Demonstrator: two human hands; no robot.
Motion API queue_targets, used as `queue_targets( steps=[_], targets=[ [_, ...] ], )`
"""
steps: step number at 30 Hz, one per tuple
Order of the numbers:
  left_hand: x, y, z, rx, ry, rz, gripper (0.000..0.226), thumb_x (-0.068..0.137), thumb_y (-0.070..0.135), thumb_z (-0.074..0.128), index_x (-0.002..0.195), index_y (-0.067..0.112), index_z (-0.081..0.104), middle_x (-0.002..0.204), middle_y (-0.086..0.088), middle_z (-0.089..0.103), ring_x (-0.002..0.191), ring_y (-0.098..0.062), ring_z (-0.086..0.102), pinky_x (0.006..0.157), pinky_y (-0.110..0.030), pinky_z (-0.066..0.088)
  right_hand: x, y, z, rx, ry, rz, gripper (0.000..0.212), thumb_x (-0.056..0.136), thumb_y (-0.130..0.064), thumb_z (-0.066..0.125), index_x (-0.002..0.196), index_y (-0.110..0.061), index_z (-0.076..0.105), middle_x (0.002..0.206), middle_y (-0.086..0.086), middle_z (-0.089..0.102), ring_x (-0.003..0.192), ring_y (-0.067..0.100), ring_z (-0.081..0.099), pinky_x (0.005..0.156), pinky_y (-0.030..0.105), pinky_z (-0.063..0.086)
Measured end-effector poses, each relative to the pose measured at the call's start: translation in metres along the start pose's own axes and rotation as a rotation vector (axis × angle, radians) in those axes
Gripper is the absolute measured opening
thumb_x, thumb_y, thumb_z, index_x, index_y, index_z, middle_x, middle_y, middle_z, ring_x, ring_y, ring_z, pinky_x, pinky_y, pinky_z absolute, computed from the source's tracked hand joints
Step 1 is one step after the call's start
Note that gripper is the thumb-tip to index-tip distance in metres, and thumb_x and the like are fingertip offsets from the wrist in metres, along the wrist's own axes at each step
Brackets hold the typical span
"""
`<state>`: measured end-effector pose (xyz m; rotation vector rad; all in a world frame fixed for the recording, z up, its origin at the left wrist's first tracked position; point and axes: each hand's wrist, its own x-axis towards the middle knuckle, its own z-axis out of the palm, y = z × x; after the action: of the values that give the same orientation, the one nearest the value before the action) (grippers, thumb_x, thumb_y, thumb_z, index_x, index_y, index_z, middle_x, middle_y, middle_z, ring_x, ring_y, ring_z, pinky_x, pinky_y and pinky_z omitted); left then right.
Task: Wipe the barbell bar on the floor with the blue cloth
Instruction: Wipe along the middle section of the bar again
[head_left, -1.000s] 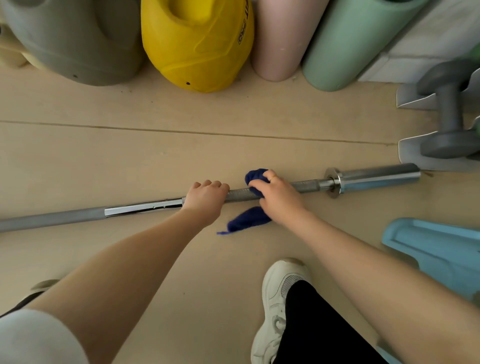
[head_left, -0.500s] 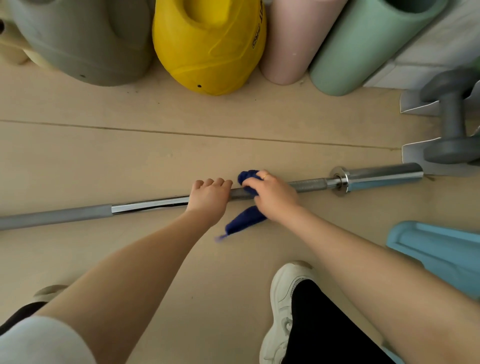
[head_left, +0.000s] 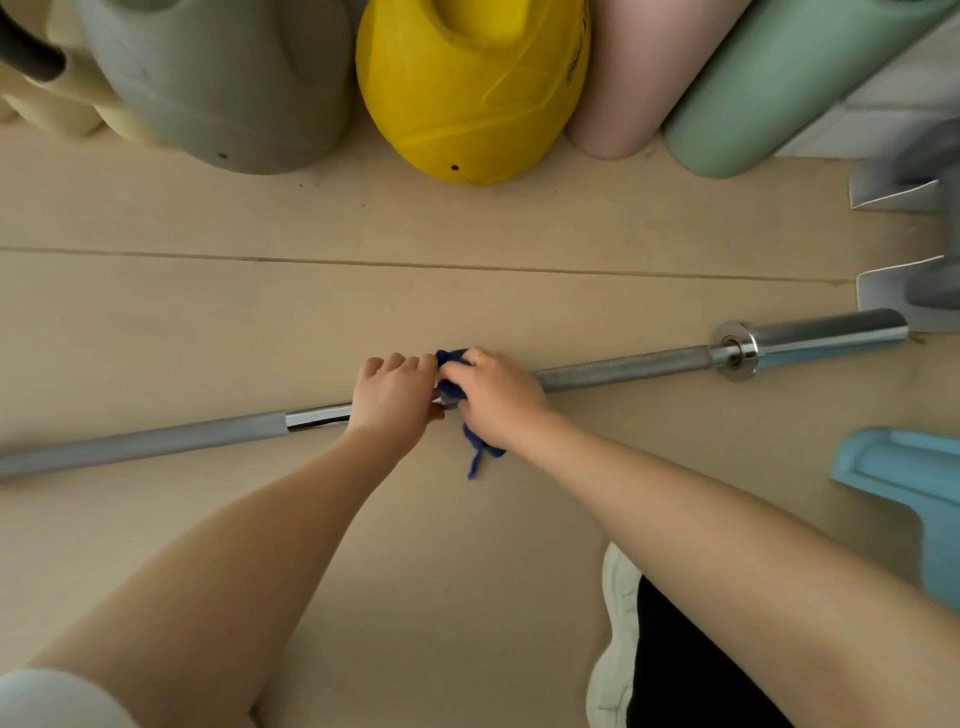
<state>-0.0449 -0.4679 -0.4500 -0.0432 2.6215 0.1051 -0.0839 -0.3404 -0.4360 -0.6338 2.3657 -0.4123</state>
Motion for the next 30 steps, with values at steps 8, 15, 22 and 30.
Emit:
queue_targets(
  steps=[8, 15, 22, 30],
  targets=[
    [0.013, -0.015, -0.002, -0.114, 0.011, 0.022, 0.027, 0.092, 0.037, 0.054, 0.111, 0.017, 0.054, 0.107, 0.0, 0.066, 0.109, -0.024, 0.051, 0.092, -0.032, 0.033, -0.02, 0.08, -0.028, -0.209, 0.244, 0.437, 0.03, 0.091, -0.014, 0.045, 0.119, -0.017, 0.054, 0.127, 0.012, 0.046, 0.102, 0.037, 0.048, 0.079, 0.041, 0.044],
    [0.027, -0.022, -0.009, -0.078, 0.051, 0.05, 0.03, 0.097, 0.035, 0.044, 0.119, 0.016, 0.054, 0.119, -0.002, 0.057, 0.114, -0.025, 0.048, 0.093, -0.033, 0.035, 0.005, 0.014, 0.001, -0.073, 0.241, 0.224, 0.043, 0.089, -0.004, 0.044, 0.129, -0.021, 0.046, 0.133, 0.009, 0.039, 0.113, 0.035, 0.038, 0.08, 0.042, 0.047],
    [0.03, -0.03, -0.013, -0.037, 0.091, 0.097, 0.035, 0.095, 0.032, 0.05, 0.125, 0.016, 0.049, 0.125, -0.002, 0.052, 0.116, -0.025, 0.047, 0.096, -0.033, 0.034, 0.014, 0.007, -0.012, -0.12, 0.2, 0.128, 0.051, 0.089, -0.012, 0.05, 0.136, -0.027, 0.037, 0.141, 0.006, 0.031, 0.118, 0.033, 0.037, 0.093, 0.04, 0.043],
    [0.045, -0.029, -0.013, -0.014, 0.128, 0.04, 0.031, 0.088, 0.005, 0.055, 0.116, 0.018, 0.052, 0.112, -0.001, 0.057, 0.103, -0.025, 0.053, 0.085, -0.03, 0.036, 0.013, 0.03, -0.027, -0.18, 0.319, 0.44, 0.051, 0.087, -0.002, 0.046, 0.134, -0.024, 0.039, 0.145, 0.007, 0.03, 0.114, 0.031, 0.038, 0.081, 0.04, 0.043]
  ],
)
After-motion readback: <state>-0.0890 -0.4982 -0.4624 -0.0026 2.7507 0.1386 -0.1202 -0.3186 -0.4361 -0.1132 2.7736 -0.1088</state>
